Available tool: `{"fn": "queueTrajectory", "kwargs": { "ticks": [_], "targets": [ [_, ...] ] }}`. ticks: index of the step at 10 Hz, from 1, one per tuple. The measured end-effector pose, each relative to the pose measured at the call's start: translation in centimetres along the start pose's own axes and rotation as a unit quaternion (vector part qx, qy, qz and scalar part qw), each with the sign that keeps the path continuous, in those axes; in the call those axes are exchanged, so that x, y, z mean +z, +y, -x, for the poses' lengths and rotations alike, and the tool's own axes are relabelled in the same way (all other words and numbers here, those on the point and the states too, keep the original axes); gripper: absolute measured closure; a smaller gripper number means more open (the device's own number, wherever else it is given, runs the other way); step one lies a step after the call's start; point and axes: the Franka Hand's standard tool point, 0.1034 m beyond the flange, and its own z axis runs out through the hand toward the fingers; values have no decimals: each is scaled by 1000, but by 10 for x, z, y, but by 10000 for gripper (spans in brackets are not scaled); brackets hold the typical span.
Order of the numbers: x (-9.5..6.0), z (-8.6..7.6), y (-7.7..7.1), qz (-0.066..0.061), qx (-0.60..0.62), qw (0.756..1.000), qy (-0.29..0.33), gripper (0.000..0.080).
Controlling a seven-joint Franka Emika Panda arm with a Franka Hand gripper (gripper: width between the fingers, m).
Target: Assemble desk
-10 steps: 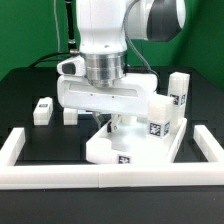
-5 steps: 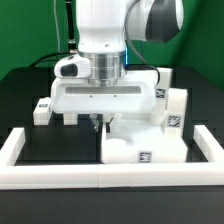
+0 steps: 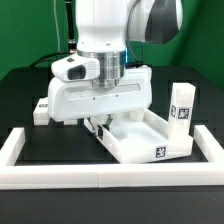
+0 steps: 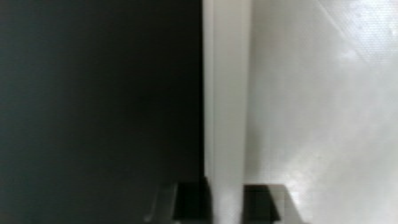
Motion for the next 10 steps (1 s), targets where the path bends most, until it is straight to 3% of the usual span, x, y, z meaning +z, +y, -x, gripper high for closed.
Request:
{"fn": "queueTrajectory", "kwargs": {
  "ticks": [1,2,3,4,7,8,10],
  "targets": [
    [-5,-13,6,6,-76,997,-4,742],
    [-8,-33,8,21,-142,990,-2,742],
    [-8,-45,4,29,-218,975,2,742],
    [-6,-47,0,27,-263,964,2,742],
    [-5,-43,7,34,-327,944,-10,742],
    [-6,-48,5,40,-372,927,-14,742],
    [-8,-81,-9,52,-440,896,-5,742]
  ]
}}
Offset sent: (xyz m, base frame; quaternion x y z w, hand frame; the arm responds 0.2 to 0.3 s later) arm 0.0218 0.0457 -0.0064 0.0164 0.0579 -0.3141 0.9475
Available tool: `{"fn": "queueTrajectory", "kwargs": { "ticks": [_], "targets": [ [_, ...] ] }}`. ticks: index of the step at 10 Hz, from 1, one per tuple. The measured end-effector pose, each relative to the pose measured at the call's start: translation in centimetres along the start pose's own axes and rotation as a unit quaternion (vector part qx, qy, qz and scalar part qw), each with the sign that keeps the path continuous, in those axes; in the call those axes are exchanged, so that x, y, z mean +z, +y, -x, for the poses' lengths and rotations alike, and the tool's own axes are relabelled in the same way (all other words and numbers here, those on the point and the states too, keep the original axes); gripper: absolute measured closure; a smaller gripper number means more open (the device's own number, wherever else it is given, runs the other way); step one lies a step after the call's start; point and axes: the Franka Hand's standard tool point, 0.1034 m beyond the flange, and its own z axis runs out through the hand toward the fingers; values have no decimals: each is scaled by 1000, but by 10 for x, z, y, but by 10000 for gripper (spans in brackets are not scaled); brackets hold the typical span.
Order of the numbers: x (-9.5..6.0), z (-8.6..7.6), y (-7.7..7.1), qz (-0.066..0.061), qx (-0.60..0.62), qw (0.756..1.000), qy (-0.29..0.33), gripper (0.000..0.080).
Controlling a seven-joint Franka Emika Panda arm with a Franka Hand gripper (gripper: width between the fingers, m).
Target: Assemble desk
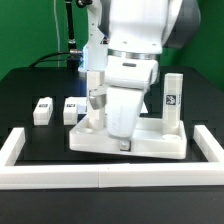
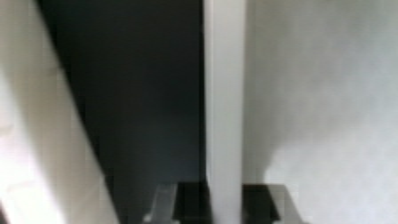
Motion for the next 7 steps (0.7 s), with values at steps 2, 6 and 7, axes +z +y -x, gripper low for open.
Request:
{"fn": "queueTrajectory", "kwargs": {
  "ticks": [2,6,7],
  "targets": [
    [0,-14,11,9,-58,998,3,742],
    [0,-15,12,10,-56,998,2,742],
    [-2,-23,17,15,-64,998,5,742]
  ]
}}
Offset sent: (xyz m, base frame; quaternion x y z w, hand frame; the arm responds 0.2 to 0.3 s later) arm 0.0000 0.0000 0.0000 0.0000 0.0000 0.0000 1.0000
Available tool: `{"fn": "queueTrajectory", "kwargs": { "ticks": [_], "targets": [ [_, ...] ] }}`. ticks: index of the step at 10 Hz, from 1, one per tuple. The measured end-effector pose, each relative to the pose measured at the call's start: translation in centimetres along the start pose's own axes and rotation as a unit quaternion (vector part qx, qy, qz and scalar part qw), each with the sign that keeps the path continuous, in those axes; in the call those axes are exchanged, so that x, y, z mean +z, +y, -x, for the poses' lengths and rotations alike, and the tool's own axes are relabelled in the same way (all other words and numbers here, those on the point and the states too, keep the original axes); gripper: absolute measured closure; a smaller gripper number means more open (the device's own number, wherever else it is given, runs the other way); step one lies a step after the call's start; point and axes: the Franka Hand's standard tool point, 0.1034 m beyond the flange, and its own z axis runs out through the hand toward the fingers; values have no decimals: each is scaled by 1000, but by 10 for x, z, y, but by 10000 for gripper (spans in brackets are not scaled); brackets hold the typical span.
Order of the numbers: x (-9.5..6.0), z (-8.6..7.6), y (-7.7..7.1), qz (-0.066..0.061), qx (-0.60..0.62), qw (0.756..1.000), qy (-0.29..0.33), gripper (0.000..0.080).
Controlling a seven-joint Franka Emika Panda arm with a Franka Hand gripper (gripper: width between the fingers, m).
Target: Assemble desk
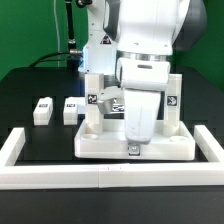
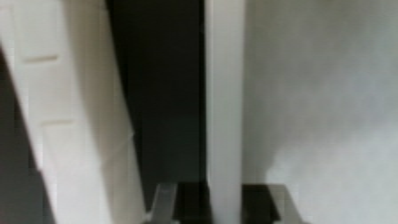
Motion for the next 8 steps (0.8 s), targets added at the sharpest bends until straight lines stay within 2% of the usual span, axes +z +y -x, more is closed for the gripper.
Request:
{"fn": "queueTrajectory", "kwargs": {
  "ticks": [3,5,8],
  "targets": [
    [4,-23,15,5,-3,1000,7,742],
    [7,-29,23,1,-11,1000,-9,737],
    [7,-28,24,-18,-18,999,-23,736]
  ]
}}
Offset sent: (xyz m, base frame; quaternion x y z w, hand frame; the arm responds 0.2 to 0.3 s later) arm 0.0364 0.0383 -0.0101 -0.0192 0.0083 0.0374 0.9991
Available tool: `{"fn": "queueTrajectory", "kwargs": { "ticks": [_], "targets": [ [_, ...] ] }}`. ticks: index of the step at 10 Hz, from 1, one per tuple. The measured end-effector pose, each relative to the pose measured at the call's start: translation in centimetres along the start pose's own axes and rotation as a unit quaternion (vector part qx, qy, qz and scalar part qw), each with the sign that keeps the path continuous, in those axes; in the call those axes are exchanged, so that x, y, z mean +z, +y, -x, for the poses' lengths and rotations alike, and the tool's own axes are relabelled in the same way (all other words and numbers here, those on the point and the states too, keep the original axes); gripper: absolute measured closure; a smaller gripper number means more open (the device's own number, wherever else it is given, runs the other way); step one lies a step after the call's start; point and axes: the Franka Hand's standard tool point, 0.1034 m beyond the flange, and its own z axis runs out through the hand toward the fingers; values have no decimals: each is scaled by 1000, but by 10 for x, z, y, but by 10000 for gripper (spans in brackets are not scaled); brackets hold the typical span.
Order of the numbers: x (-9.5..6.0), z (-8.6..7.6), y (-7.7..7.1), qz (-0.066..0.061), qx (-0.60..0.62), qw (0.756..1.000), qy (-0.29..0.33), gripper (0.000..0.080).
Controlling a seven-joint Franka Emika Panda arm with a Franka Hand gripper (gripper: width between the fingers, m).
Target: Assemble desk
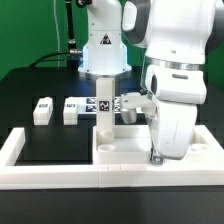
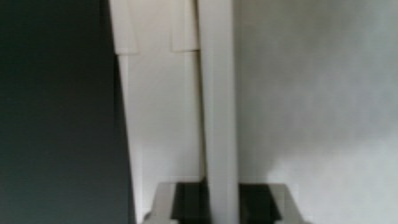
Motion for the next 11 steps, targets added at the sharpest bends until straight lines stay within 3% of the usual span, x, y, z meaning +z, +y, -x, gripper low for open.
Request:
{"fn": "queueTrajectory", "kwargs": {
  "ticks": [3,5,6,7,8,11],
  "targets": [
    [0,1,-1,-1,1,1000,0,736],
    [0,3,-1,-2,3,1000,0,421],
    [0,3,-1,-2,4,1000,0,421],
    [1,4,-1,-2,4,1000,0,242],
    [1,4,-1,-2,5,1000,0,178],
    [1,5,-1,-2,6,1000,-1,155]
  ]
}}
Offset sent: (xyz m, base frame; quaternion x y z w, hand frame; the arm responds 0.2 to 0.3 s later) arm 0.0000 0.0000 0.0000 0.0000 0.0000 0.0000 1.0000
